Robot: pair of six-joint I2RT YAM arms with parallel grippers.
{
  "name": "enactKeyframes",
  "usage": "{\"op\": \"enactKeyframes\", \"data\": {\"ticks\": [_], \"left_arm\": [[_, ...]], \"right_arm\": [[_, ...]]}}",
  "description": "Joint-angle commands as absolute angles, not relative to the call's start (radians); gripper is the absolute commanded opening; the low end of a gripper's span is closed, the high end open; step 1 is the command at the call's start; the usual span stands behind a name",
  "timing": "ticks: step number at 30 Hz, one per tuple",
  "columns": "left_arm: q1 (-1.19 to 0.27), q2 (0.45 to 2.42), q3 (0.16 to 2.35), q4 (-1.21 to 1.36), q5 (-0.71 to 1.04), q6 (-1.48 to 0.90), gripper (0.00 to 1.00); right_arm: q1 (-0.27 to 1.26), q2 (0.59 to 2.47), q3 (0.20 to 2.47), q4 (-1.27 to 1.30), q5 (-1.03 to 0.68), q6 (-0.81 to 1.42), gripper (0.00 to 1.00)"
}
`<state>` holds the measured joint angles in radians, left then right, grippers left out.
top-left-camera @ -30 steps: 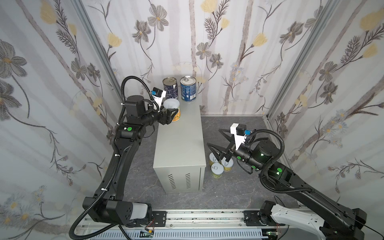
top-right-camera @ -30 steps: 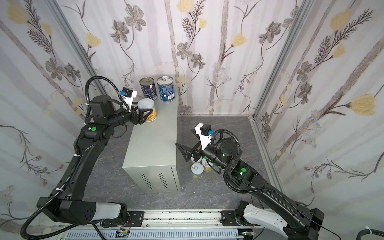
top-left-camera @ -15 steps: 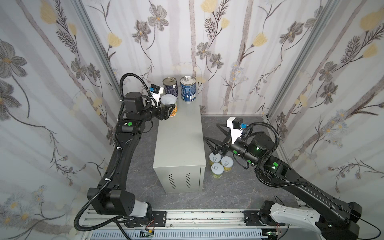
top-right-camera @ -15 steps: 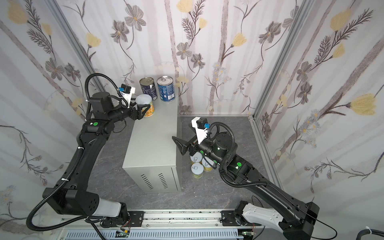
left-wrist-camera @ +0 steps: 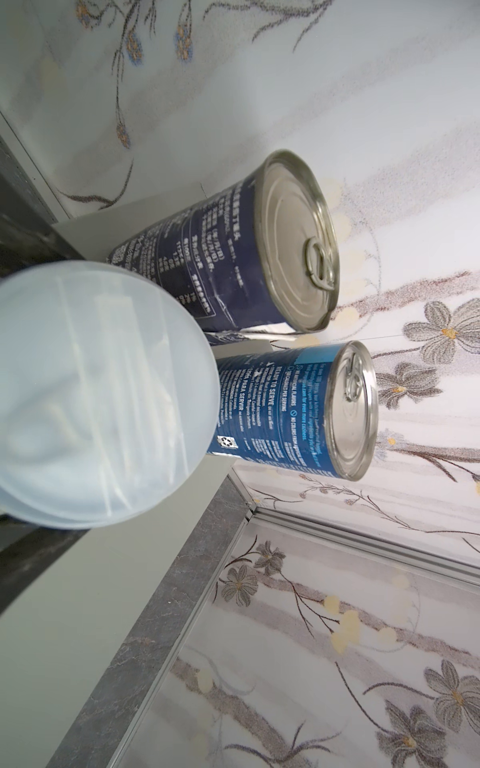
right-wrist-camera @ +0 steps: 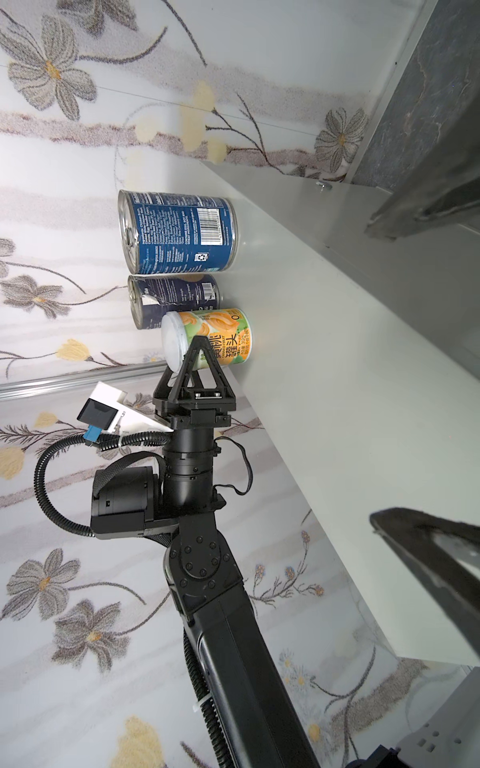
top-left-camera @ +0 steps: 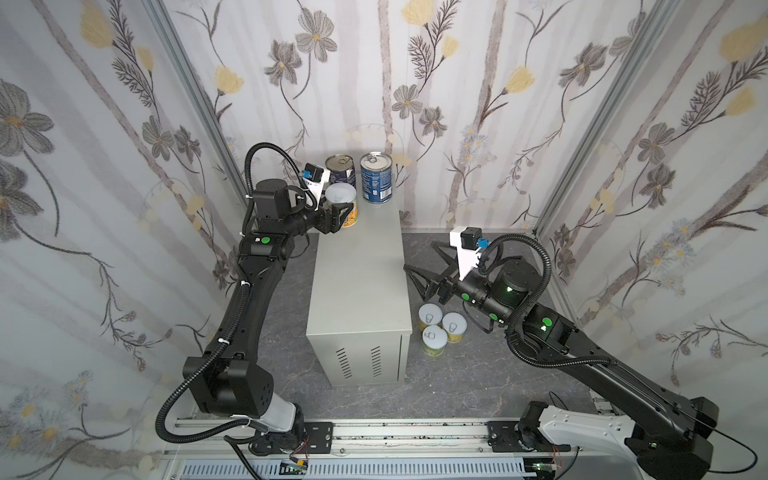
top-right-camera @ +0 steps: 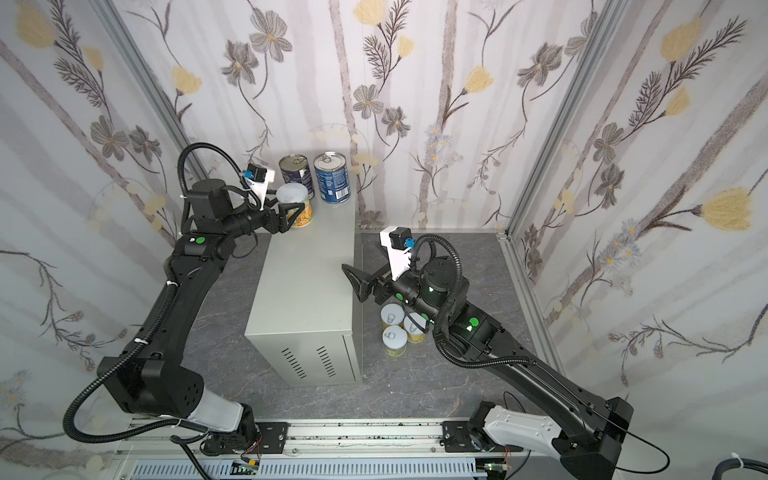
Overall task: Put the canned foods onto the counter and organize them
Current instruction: 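Slide the canister with the left gripper toward the blue cans while right withdraws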
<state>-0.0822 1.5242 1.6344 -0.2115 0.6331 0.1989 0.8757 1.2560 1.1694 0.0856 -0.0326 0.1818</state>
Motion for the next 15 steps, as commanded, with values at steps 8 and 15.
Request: {"op": "enactKeyframes", "data": {"ticks": [8,15], "left_arm": [[-0.077,1.523,1.641,-0.252,0.58,0.244,0.76],[-0.076,1.535,1.652,-0.25,0.597,0.237,0.76]], "right_arm": [[0.876,1.266,1.188,0.077,-0.026,0.175,1.0],[0.876,1.259,1.186,0.074,-0.027,0.175,1.0]]}}
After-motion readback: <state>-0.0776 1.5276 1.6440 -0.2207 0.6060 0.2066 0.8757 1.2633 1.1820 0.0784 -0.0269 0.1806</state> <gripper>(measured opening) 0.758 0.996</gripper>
